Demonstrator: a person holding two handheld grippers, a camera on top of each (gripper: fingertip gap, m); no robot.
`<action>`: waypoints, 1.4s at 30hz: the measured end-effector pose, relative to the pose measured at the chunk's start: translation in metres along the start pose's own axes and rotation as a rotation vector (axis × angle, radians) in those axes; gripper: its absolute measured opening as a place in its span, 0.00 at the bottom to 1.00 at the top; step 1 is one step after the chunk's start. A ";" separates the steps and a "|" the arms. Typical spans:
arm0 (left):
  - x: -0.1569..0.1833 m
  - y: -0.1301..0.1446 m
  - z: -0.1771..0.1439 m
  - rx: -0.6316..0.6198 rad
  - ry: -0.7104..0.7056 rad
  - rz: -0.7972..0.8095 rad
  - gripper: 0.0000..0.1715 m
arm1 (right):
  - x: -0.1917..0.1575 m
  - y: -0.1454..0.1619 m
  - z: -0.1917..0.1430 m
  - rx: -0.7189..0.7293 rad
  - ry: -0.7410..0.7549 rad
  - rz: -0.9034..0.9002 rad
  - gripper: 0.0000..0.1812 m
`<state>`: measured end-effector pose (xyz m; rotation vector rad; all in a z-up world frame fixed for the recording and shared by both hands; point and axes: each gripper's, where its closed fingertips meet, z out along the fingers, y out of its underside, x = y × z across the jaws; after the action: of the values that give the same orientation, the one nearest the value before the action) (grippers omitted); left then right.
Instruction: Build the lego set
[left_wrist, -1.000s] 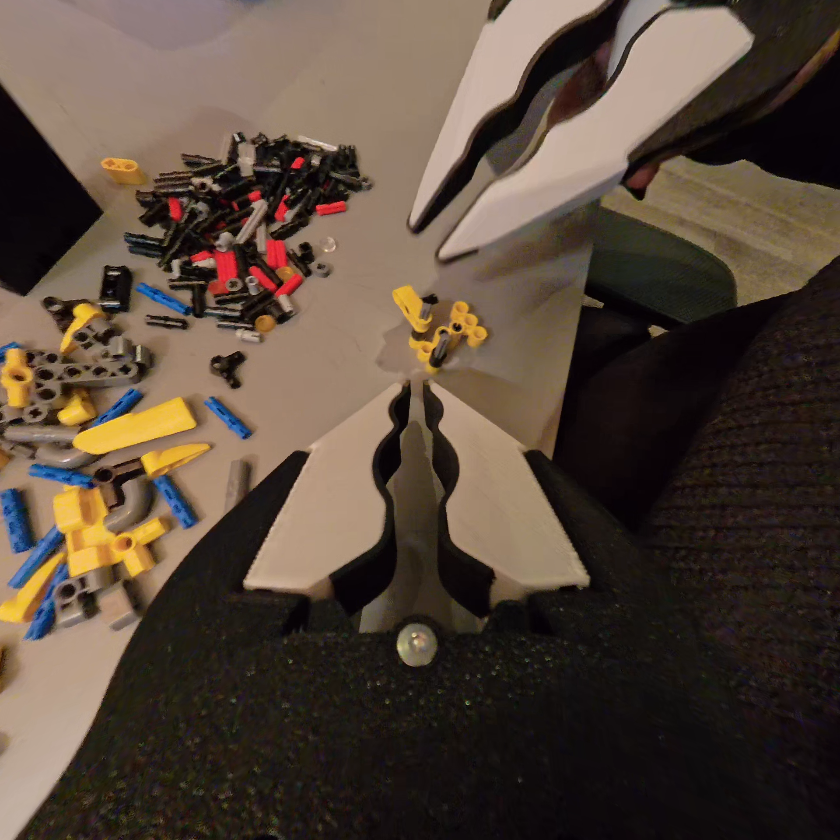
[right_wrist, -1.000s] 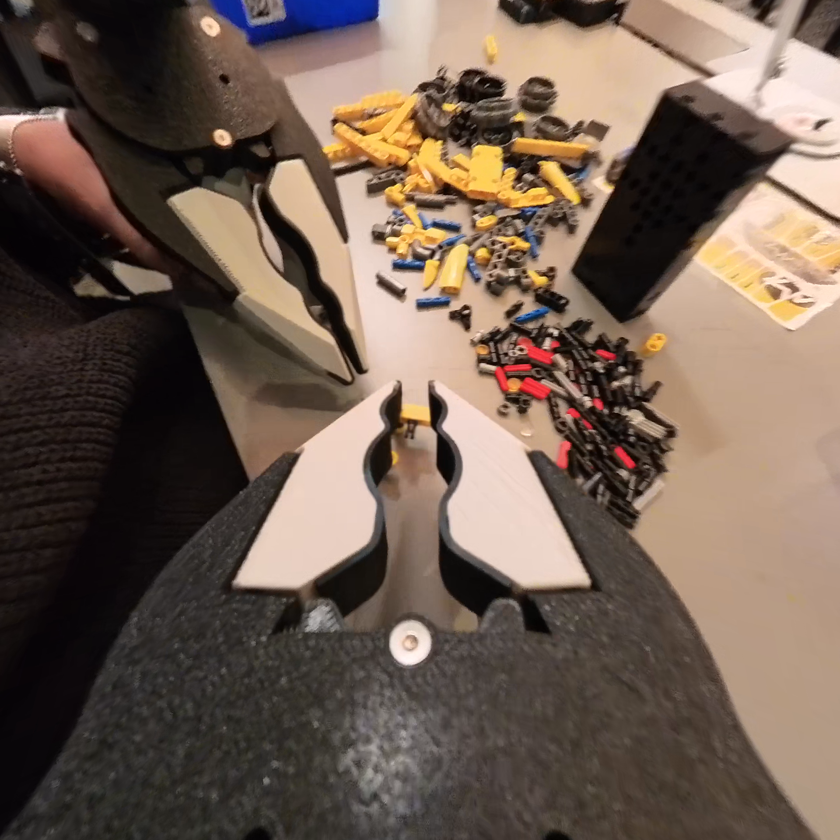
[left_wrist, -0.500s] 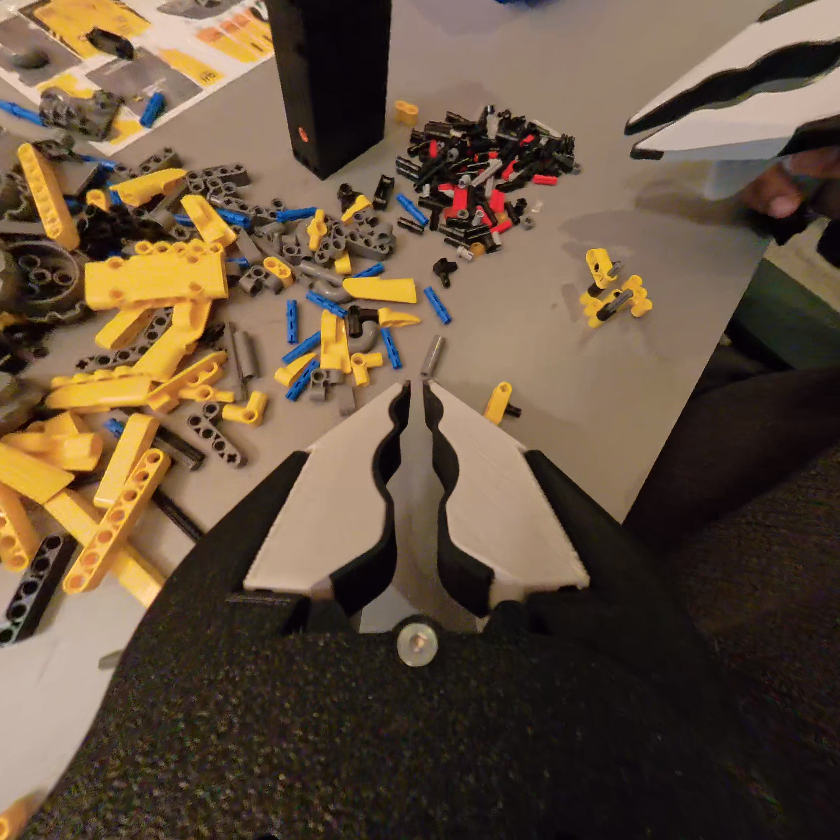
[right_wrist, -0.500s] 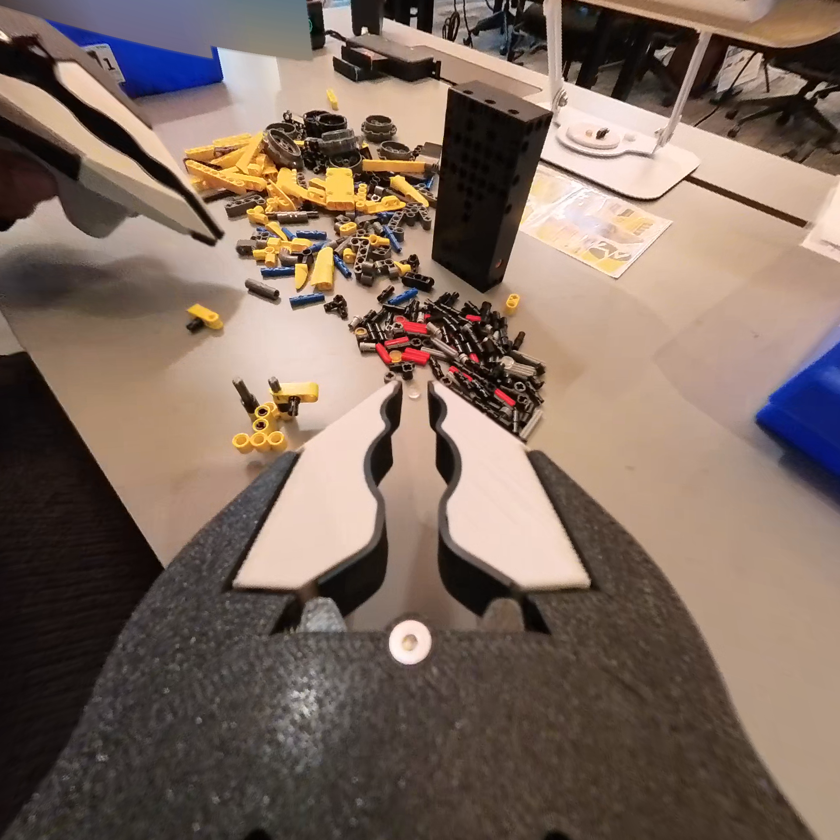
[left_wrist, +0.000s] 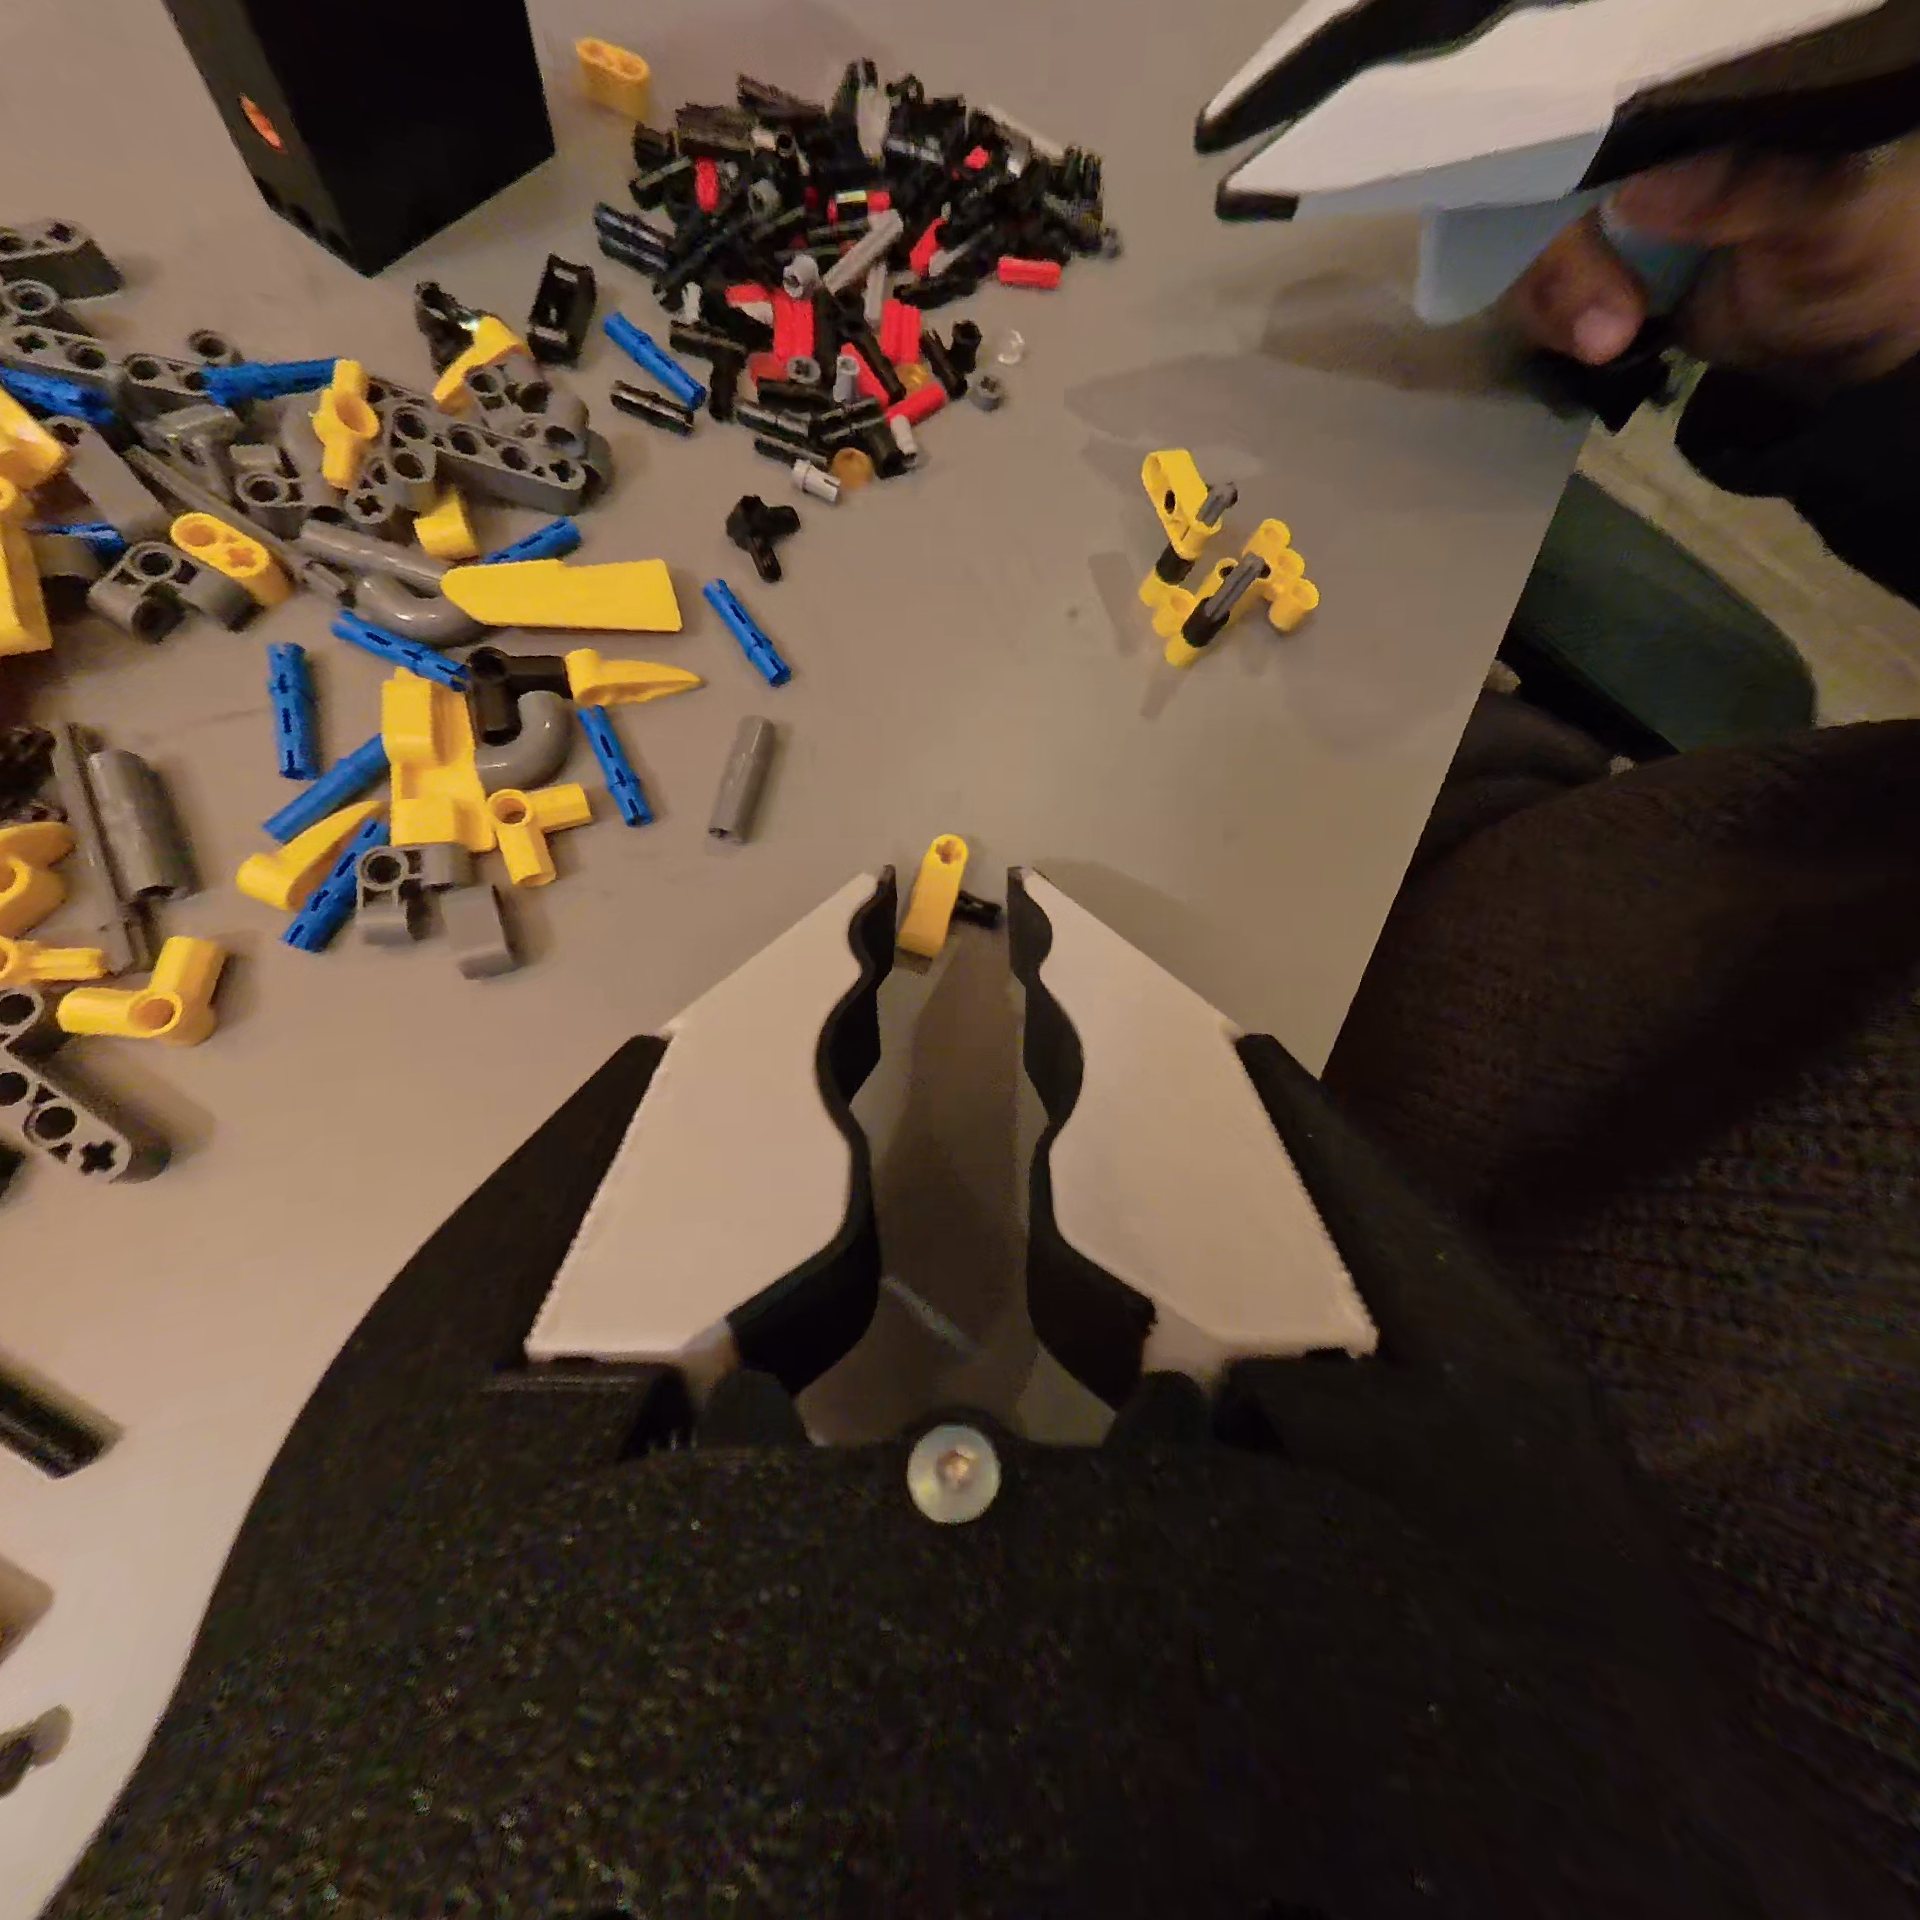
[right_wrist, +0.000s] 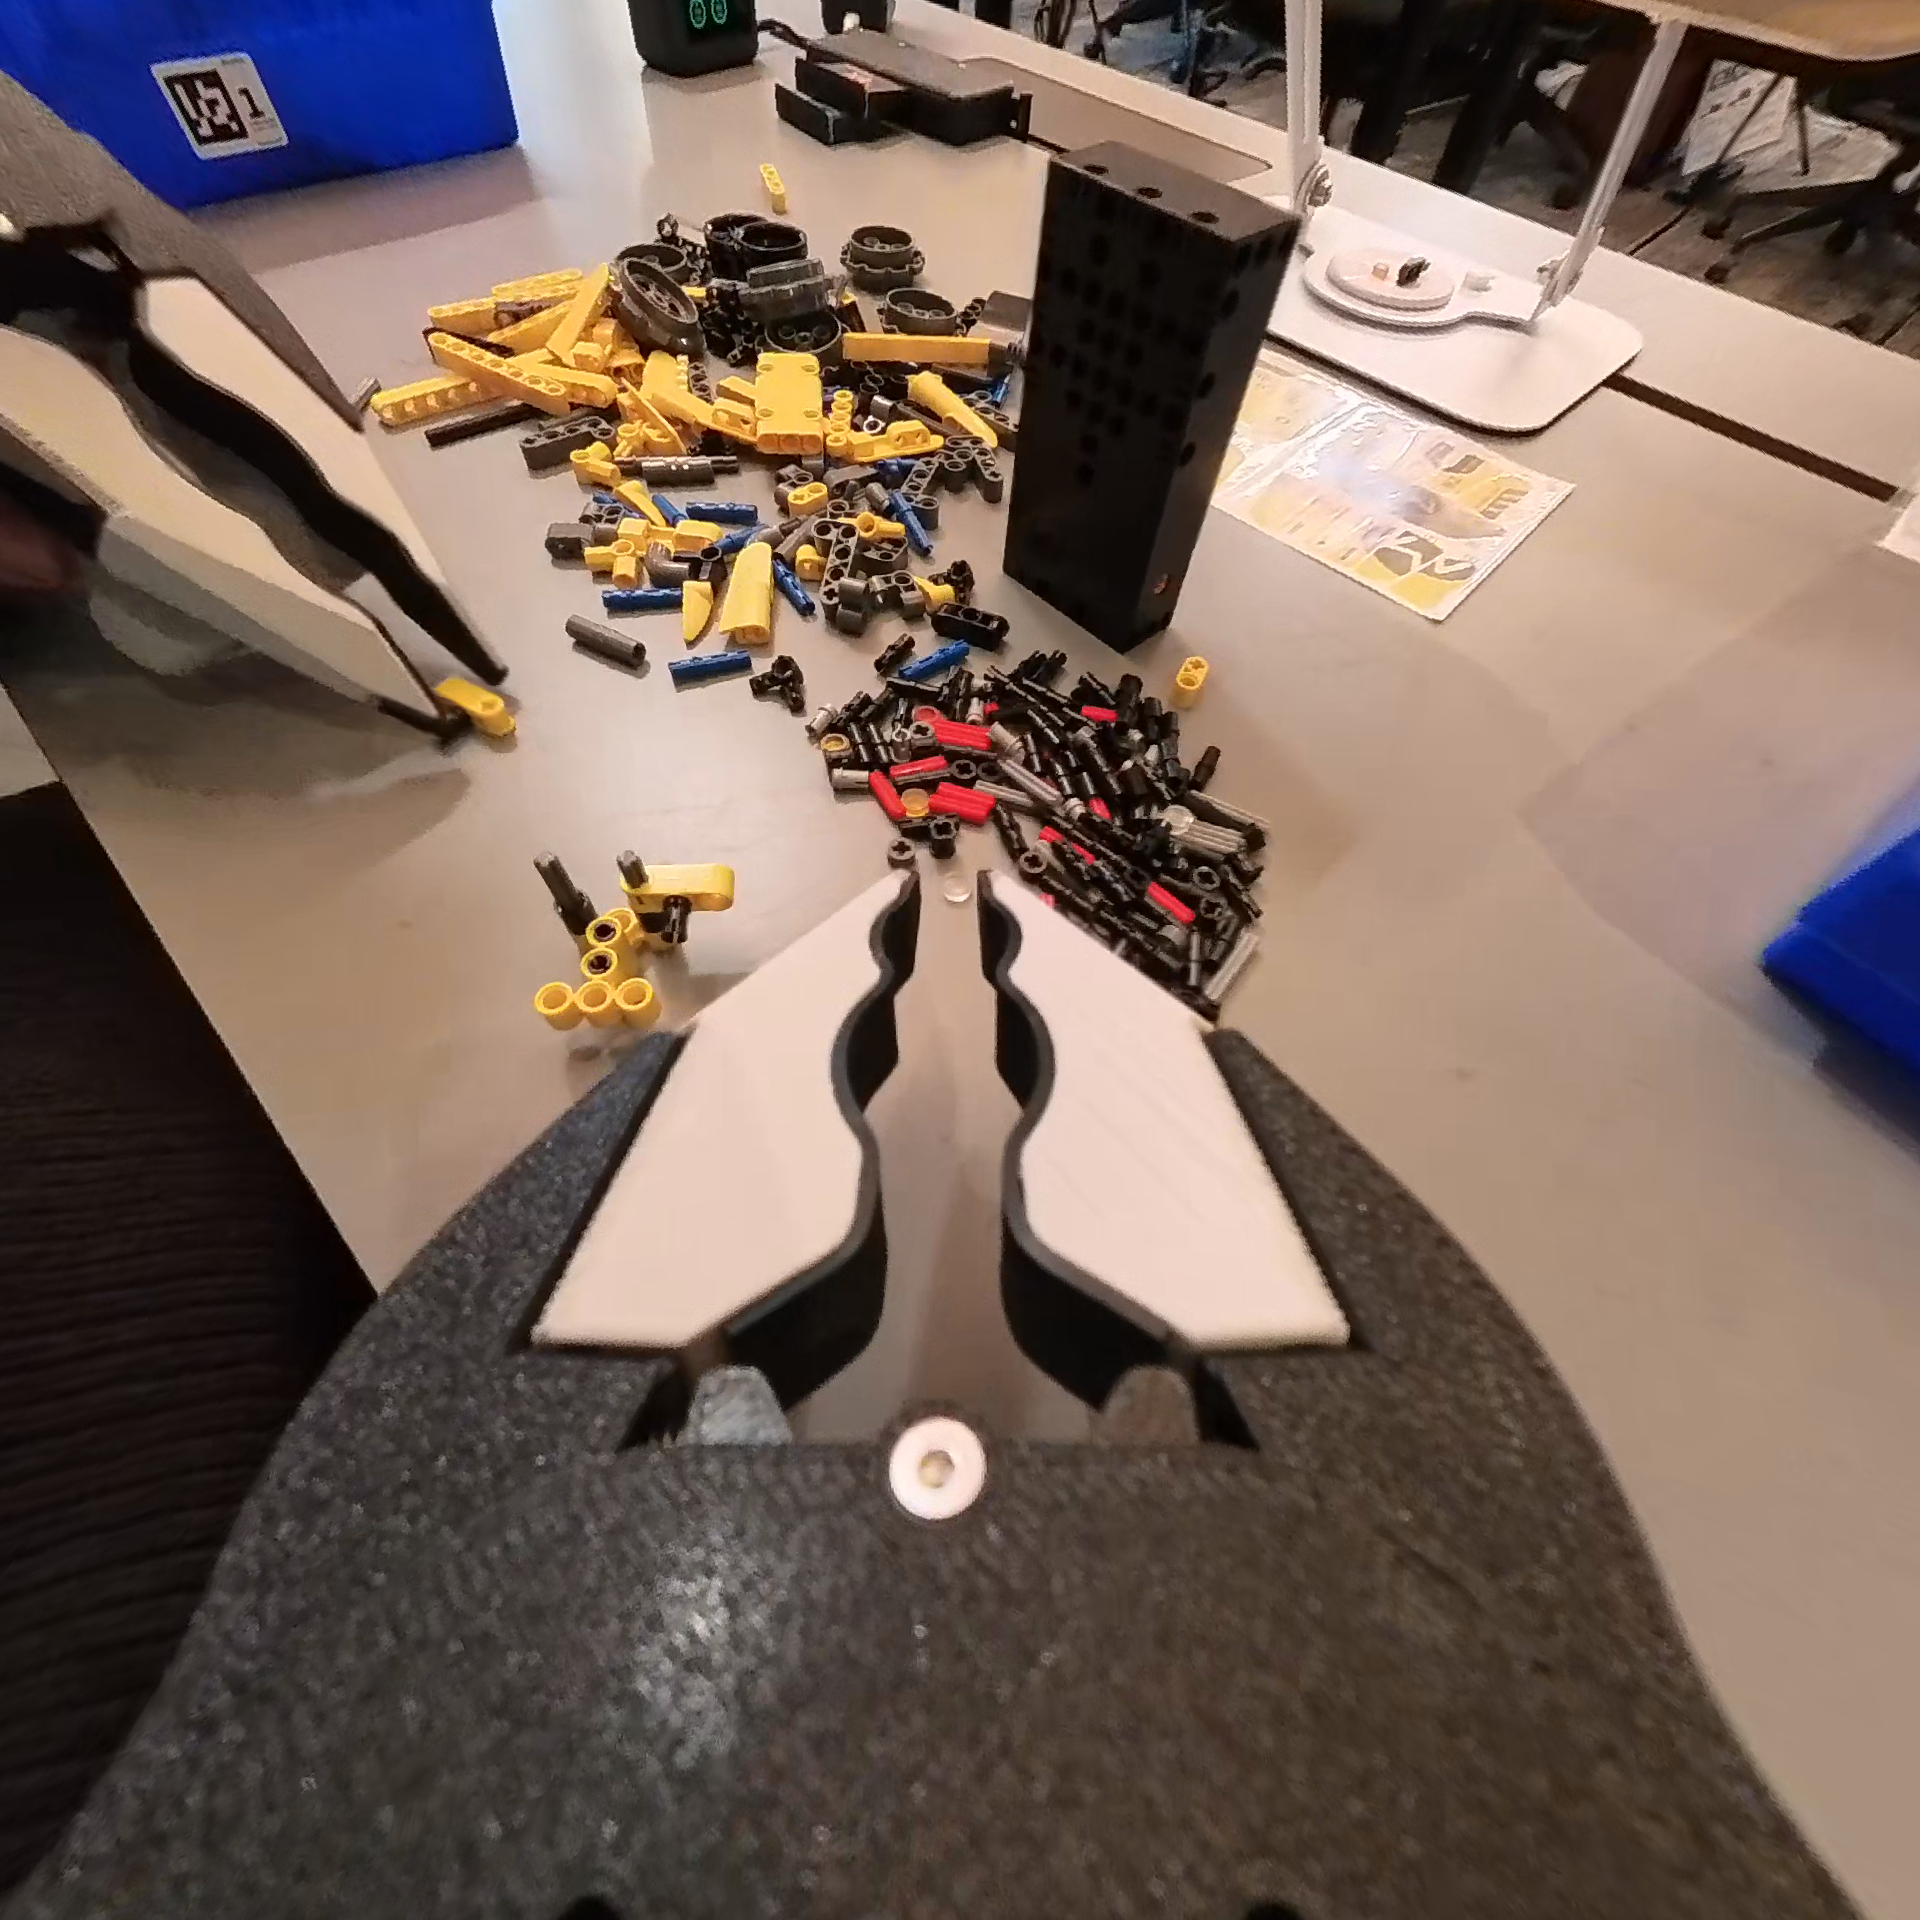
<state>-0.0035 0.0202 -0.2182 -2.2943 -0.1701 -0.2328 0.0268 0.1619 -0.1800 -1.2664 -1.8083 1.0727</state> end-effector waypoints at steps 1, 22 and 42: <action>-0.001 0.001 0.002 -0.010 -0.013 0.010 0.12 | -0.001 0.001 0.000 -0.004 0.001 -0.007 0.06; 0.065 -0.055 0.025 0.070 0.119 -0.046 0.04 | -0.056 0.012 -0.011 -0.035 -0.033 -0.190 0.06; 0.063 -0.085 0.001 0.353 0.275 -0.407 0.04 | -0.092 -0.044 -0.012 0.209 -0.013 -0.192 0.11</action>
<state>0.0411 0.0812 -0.1437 -1.8382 -0.4954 -0.6674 0.0471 0.0690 -0.1415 -0.9444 -1.7368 1.1296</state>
